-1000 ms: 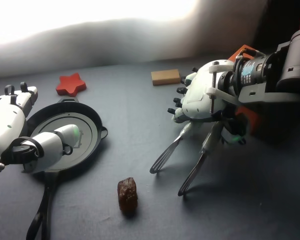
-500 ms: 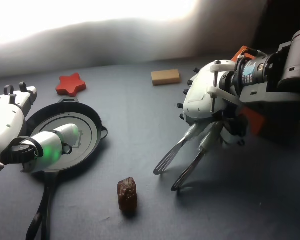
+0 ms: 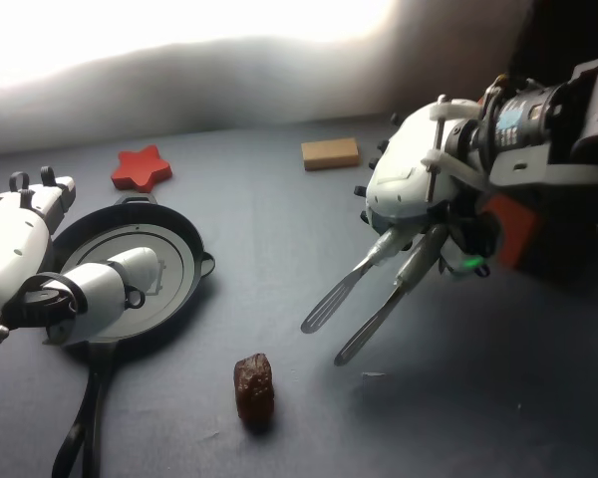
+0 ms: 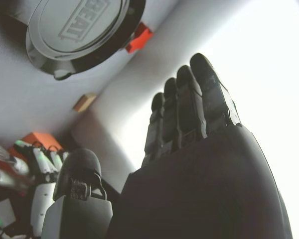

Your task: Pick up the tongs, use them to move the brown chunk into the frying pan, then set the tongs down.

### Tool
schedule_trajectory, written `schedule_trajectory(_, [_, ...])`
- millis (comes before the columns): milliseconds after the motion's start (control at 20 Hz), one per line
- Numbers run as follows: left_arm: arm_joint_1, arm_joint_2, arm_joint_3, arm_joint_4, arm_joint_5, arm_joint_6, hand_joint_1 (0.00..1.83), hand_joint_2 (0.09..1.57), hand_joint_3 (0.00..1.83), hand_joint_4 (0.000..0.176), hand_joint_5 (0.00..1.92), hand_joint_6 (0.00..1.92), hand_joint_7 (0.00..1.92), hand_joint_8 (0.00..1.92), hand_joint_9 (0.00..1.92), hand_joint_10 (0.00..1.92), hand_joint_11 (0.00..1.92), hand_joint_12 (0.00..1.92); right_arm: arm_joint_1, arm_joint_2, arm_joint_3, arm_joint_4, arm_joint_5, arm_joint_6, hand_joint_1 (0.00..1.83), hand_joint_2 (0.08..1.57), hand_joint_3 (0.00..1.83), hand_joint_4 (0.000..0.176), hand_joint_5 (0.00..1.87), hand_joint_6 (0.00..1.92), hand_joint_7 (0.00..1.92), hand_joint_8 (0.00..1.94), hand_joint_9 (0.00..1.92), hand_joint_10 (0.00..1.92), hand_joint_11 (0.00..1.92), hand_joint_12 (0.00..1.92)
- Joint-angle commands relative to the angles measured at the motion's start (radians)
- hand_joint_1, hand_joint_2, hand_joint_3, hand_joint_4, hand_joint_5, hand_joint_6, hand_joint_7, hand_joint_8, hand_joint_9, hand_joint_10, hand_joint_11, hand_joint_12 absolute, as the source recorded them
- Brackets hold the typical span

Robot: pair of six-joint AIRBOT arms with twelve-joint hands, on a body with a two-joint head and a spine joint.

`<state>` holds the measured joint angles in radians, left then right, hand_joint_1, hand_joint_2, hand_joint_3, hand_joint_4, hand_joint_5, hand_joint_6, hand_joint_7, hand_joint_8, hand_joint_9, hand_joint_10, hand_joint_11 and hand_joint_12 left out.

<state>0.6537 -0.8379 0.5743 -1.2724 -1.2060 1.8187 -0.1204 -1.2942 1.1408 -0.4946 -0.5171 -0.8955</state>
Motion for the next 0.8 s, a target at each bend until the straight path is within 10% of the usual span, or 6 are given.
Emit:
schedule_trajectory(0, [-0.002, 0.004, 0.001, 0.071, -0.093, -0.003, 0.0, 1.25, 0.0, 0.0, 0.11, 0.0, 0.15, 0.0, 0.17, 0.0, 0.0, 0.55, 0.019, 0.013, -0.011, -0.026, 0.064, 0.016, 1.09, 1.15, 0.01, 0.0, 0.65, 0.58, 0.89, 0.12, 0.56, 0.75, 0.22, 1.59])
schedule_trajectory(150, [-0.002, 0.004, -0.001, 0.071, -0.098, -0.004, 0.0, 1.25, 0.0, 0.001, 0.09, 0.0, 0.13, 0.0, 0.14, 0.0, 0.0, 0.52, 0.048, 0.044, -0.056, -0.032, 0.048, 0.097, 1.1, 1.14, 0.01, 0.0, 0.65, 0.58, 0.89, 0.12, 0.56, 0.75, 0.22, 1.59])
schedule_trajectory(350, [-0.002, 0.004, 0.002, 0.071, -0.102, -0.004, 0.0, 1.25, 0.0, 0.0, 0.11, 0.01, 0.14, 0.01, 0.14, 0.0, 0.0, 0.47, 0.061, 0.08, -0.159, -0.384, -0.032, 0.408, 1.09, 1.15, 0.01, 0.0, 0.62, 0.58, 0.88, 0.11, 0.54, 0.75, 0.21, 1.6])
schedule_trajectory(750, [0.002, 0.005, 0.012, 0.07, -0.12, -0.012, 0.0, 1.25, 0.0, 0.004, 0.12, 0.0, 0.16, 0.0, 0.17, 0.0, 0.0, 0.58, 0.082, 0.075, -0.308, -0.513, -0.328, 0.574, 1.09, 1.13, 0.0, 0.0, 0.58, 0.62, 0.87, 0.1, 0.53, 0.75, 0.2, 1.6])
